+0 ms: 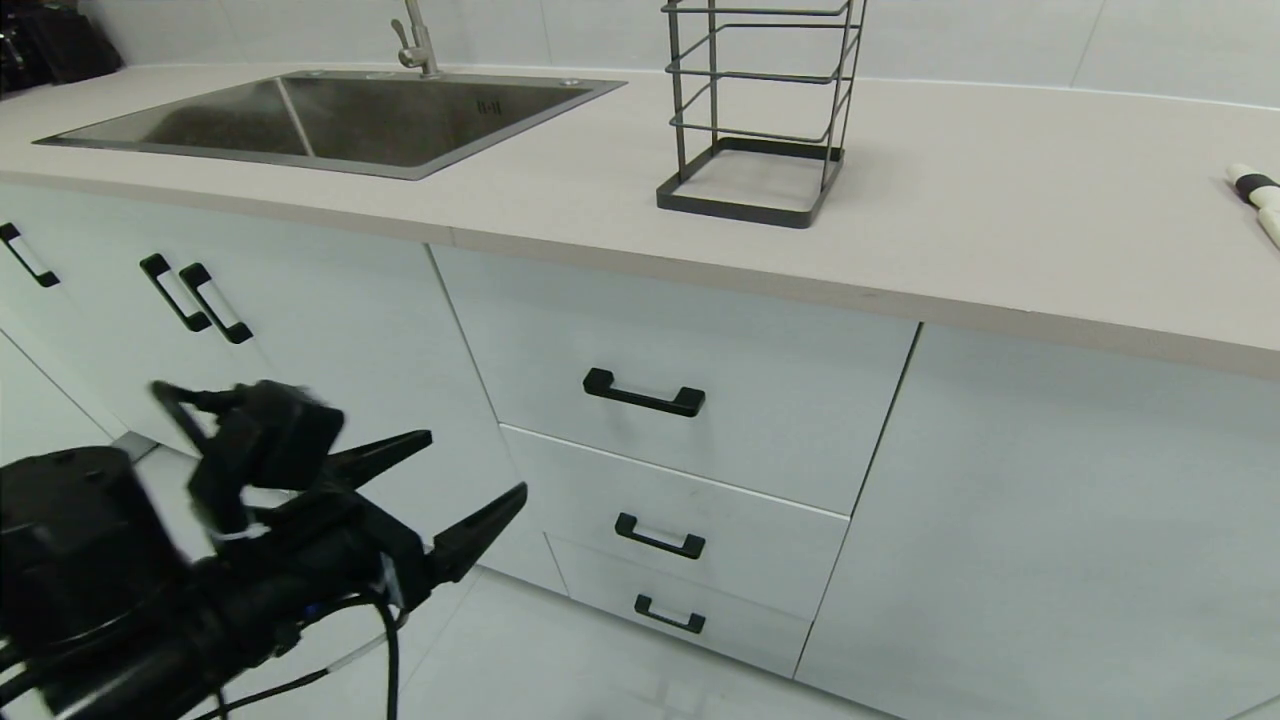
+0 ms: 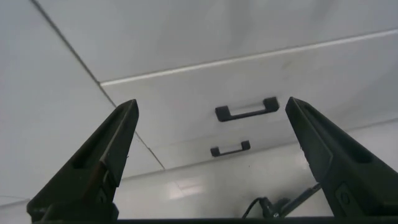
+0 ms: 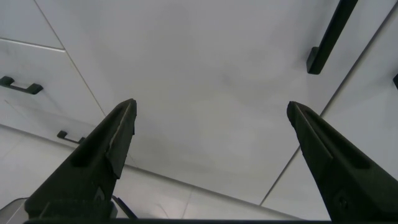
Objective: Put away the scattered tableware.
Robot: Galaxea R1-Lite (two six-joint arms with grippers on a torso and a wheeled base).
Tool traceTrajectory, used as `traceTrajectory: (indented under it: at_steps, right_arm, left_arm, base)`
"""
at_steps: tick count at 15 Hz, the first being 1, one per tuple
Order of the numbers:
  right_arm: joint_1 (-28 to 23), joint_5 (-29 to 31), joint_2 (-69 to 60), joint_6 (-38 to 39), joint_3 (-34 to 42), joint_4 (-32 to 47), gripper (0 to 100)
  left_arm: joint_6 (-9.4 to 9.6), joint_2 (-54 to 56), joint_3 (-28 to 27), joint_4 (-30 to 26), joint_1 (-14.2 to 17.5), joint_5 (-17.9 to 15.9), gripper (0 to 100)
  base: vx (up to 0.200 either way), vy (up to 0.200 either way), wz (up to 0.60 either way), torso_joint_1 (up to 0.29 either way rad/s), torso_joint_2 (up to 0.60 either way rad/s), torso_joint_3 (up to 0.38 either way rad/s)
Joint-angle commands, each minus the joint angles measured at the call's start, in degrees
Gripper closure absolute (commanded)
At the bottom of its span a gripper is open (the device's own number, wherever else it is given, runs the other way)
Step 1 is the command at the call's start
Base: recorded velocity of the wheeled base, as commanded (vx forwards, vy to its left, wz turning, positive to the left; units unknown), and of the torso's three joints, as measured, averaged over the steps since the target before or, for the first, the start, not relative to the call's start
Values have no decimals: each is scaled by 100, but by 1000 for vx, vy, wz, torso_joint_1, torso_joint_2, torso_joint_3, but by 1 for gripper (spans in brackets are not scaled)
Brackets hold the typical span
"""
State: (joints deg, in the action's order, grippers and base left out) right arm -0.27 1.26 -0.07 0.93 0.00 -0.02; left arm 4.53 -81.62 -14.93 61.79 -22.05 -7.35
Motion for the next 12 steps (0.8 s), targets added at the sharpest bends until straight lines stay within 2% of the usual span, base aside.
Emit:
traceTrajectory:
  at_steps: [1,2,4,6,7,8,9,10,11,12]
  right_arm:
    - [0,-3,7,-5,0,2,0]
    - [0,-3,7,-5,0,2,0]
    - [0,-3,7,-5,0,2,0]
    - [0,-3,7,-5,0,2,0]
    - [0,-3,7,-5,0,2,0]
    - [0,-3,7,-5,0,2,0]
    - [0,-3,7,-5,0,2,0]
    - [0,-3,7,-5,0,2,0]
    - [0,-3,7,-5,0,2,0]
    - [0,6,7,4,0,2,0]
  left_arm:
    - [-278,2115,799,-80,61,41,0]
    - [-304,2932,1098,-264,272,41,0]
    - [-383,4022,1291,-730,509,93,0]
    - [-673,5314,1353,-1926,667,181,0]
    - [-963,5982,1282,-2637,764,190,0]
    - [-1095,6527,1282,-3297,904,173,0]
    - [-1104,6993,1291,-3929,957,173,0]
    - [-1104,7221,1326,-4246,975,173,0]
    - [-1086,7494,1493,-4720,1159,164,0]
    - [-1060,7582,1493,-5090,1212,173,0]
  base:
    - [0,0,0,0,0,0]
    - [0,0,0,0,0,0]
    - [0,0,0,0,0,0]
    - [0,0,0,0,0,0]
    - [0,0,0,0,0,0]
    - [0,0,0,0,0,0]
    - [0,0,0,0,0,0]
    - [0,0,0,0,0,0]
    - [0,0,0,0,0,0]
    - [0,0,0,0,0,0]
